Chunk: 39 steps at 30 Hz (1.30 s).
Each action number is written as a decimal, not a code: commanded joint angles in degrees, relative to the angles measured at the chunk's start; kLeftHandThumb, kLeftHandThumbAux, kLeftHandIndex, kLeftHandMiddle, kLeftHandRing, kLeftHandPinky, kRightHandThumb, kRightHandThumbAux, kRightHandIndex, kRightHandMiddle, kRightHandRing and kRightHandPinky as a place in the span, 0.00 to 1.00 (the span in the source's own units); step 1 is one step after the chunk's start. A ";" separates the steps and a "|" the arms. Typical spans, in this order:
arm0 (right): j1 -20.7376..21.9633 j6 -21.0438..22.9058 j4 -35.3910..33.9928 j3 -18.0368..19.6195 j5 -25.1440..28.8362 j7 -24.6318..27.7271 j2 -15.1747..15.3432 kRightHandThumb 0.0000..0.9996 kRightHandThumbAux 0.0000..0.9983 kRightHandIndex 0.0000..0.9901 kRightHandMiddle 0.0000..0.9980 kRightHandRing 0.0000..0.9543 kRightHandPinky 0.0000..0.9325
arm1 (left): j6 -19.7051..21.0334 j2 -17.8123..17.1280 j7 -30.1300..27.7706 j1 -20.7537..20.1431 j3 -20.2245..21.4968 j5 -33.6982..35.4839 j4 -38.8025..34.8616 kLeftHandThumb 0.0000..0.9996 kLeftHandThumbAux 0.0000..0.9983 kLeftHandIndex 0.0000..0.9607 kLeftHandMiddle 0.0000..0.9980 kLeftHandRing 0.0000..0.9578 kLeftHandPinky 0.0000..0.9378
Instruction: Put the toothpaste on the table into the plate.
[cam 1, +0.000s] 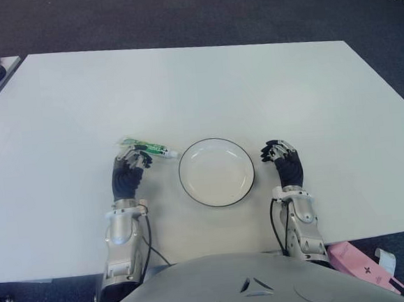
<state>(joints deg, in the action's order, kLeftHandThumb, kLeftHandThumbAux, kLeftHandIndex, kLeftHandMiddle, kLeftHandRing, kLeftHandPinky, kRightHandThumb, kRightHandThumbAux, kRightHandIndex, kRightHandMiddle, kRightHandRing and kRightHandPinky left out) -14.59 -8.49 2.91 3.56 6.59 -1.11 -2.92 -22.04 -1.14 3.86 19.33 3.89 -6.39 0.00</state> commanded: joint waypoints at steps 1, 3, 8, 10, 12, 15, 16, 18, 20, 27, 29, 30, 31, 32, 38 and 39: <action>-0.89 1.12 1.09 -0.11 0.04 -0.28 -0.95 0.71 0.72 0.44 0.57 0.58 0.58 | -0.02 -3.10 2.36 -0.35 1.14 -6.18 -3.28 0.69 0.72 0.45 0.61 0.61 0.61; -0.85 1.19 1.14 -0.10 0.07 -0.43 -1.06 0.71 0.72 0.44 0.57 0.58 0.58 | 0.31 -4.50 3.16 -0.44 1.41 -9.11 -4.76 0.69 0.72 0.45 0.62 0.62 0.62; -0.68 1.54 1.24 -0.02 0.21 -0.93 -1.35 0.71 0.72 0.44 0.57 0.58 0.59 | 1.29 -7.00 4.26 -0.56 1.64 -14.70 -7.54 0.69 0.72 0.45 0.62 0.63 0.62; -0.56 1.74 1.31 0.03 0.39 -1.14 -1.50 0.71 0.72 0.44 0.57 0.58 0.59 | 1.62 -8.46 4.66 -0.80 1.86 -17.87 -9.65 0.69 0.72 0.45 0.62 0.63 0.62; -0.43 1.68 1.46 0.00 0.50 -1.25 -1.57 0.71 0.72 0.44 0.57 0.59 0.59 | 1.56 -10.16 5.05 -1.21 2.08 -21.42 -11.68 0.69 0.72 0.45 0.63 0.63 0.62; -0.27 1.31 1.74 -0.14 0.44 -1.32 -1.55 0.71 0.72 0.44 0.57 0.59 0.59 | 1.04 -12.04 5.53 -1.67 2.18 -24.83 -13.08 0.69 0.72 0.45 0.63 0.64 0.62; -0.21 1.11 1.87 -0.21 0.36 -1.35 -1.55 0.71 0.72 0.44 0.58 0.59 0.59 | 0.75 -12.74 5.54 -2.03 2.16 -25.32 -12.93 0.69 0.72 0.45 0.63 0.64 0.62; -0.11 0.68 2.13 -0.31 0.18 -1.44 -1.51 0.71 0.72 0.44 0.58 0.59 0.59 | 0.71 -14.35 5.03 -2.97 2.18 -26.06 -12.85 0.69 0.72 0.45 0.63 0.64 0.63; -0.02 0.19 2.46 -0.39 -0.03 -1.56 -1.49 0.71 0.72 0.44 0.58 0.58 0.58 | 1.37 -16.28 3.85 -4.35 2.37 -26.60 -13.05 0.69 0.72 0.45 0.63 0.64 0.63; 0.08 -1.14 3.30 -0.55 0.00 -1.86 -1.71 0.71 0.72 0.44 0.57 0.58 0.58 | 3.51 -21.76 0.56 -7.91 2.48 -27.69 -13.07 0.70 0.72 0.45 0.63 0.65 0.63; 0.04 -1.09 3.24 -0.62 0.06 -1.94 -1.71 0.71 0.72 0.44 0.57 0.58 0.58 | 2.85 -24.43 -0.38 -9.57 1.89 -28.51 -11.17 0.69 0.72 0.45 0.61 0.62 0.60; 0.02 -1.02 3.19 -0.65 0.10 -1.97 -1.69 0.71 0.72 0.44 0.57 0.58 0.58 | 2.71 -25.54 -0.84 -10.25 1.57 -28.93 -10.41 0.69 0.72 0.45 0.57 0.58 0.56; 0.00 -0.99 3.16 -0.68 0.11 -2.02 -1.70 0.71 0.72 0.44 0.57 0.58 0.58 | 2.73 -27.22 -1.67 -11.15 1.02 -30.25 -9.55 0.69 0.72 0.44 0.52 0.53 0.52; -0.01 -1.01 3.18 -0.71 0.11 -2.07 -1.72 0.71 0.72 0.44 0.57 0.58 0.58 | 2.80 -28.31 -2.15 -11.69 0.62 -31.11 -9.04 0.69 0.72 0.44 0.46 0.45 0.45; -0.06 -1.46 3.36 -0.76 0.07 -2.48 -1.83 0.71 0.72 0.44 0.57 0.58 0.58 | 4.80 -33.98 -6.43 -15.54 -2.78 -37.63 -7.48 0.41 0.45 0.27 0.26 0.27 0.29; -0.05 -1.34 3.35 -0.72 0.05 -2.69 -1.85 0.71 0.72 0.44 0.57 0.58 0.58 | 5.42 -34.65 -7.41 -16.78 -3.70 -38.83 -7.13 0.41 0.42 0.25 0.25 0.26 0.29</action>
<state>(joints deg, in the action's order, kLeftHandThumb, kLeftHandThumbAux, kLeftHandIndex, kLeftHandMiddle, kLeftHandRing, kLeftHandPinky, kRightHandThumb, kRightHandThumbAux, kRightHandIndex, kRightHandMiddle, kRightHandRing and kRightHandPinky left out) -14.26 -11.06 4.67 2.88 6.71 -3.21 -2.98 -17.93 -33.92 -0.85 4.98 2.68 -42.02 -8.37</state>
